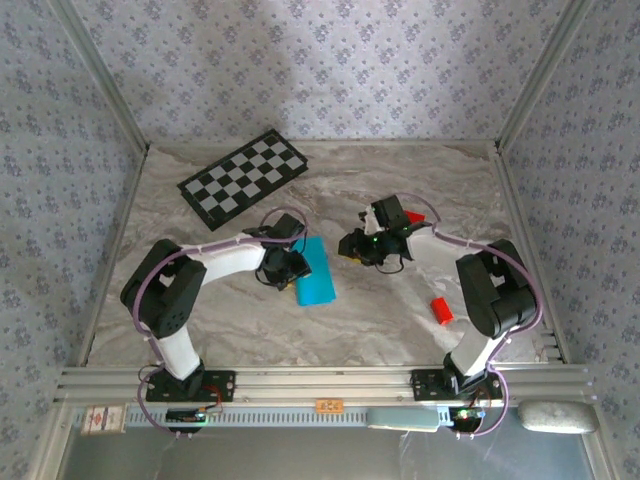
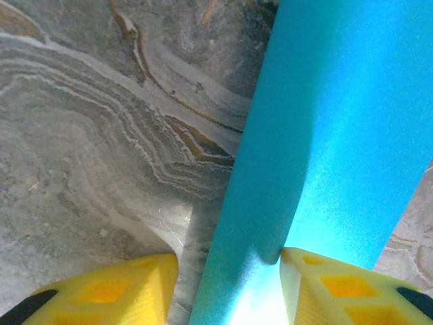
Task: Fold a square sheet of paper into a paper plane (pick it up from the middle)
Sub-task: Hold the square sheet of paper at the center of the table.
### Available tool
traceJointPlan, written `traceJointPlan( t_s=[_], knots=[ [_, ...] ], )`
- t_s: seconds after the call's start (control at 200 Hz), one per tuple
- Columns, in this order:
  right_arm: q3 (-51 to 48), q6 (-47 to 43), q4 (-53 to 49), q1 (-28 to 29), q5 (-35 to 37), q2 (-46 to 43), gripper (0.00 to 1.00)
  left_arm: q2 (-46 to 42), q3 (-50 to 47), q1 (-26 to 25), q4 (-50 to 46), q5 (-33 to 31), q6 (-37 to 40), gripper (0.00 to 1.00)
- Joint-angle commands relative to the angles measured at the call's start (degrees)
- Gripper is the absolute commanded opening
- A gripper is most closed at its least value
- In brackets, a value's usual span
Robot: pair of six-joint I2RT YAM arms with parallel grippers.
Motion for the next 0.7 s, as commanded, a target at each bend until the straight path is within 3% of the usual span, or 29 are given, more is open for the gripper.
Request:
traceJointPlan(
  t_s=[0.0,0.695],
  knots=[
    [-1.91,0.19,0.11,-0.38,-0.55,0.73,0.34,0.54,-3.15,0.37,-1.37,-3.61,-2.94,0.47],
    [-2.76,-0.46,0.81,-0.36,-1.13,3.13,0.33,3.88,-3.53,0.81,-2.34,-2.24,-5.30,0.50]
  ],
)
